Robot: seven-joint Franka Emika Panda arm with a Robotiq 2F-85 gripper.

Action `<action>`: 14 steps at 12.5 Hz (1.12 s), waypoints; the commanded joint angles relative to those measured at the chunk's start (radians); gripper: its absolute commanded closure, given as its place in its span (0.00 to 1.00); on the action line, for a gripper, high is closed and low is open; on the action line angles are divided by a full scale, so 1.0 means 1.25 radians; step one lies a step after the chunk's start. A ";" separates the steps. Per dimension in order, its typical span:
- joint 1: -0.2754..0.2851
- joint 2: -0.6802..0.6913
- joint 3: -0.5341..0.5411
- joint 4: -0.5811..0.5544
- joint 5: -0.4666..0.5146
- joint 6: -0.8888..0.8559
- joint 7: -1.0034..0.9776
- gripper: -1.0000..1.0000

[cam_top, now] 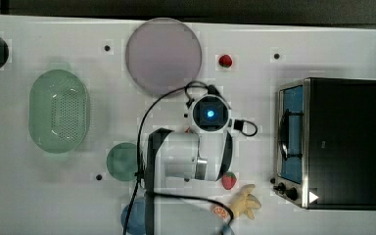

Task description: Pick Ketchup from oven and place it on table.

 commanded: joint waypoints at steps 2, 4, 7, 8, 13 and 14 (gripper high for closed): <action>0.000 -0.134 0.008 0.176 -0.008 -0.240 -0.009 0.00; 0.000 -0.158 0.009 0.239 -0.008 -0.312 -0.002 0.00; 0.000 -0.176 0.010 0.342 -0.009 -0.421 0.000 0.00; 0.000 -0.176 0.009 0.372 -0.010 -0.470 0.000 0.00; 0.000 -0.176 0.009 0.510 -0.025 -0.707 0.017 0.00; 0.000 -0.176 0.009 0.530 -0.030 -0.733 0.027 0.00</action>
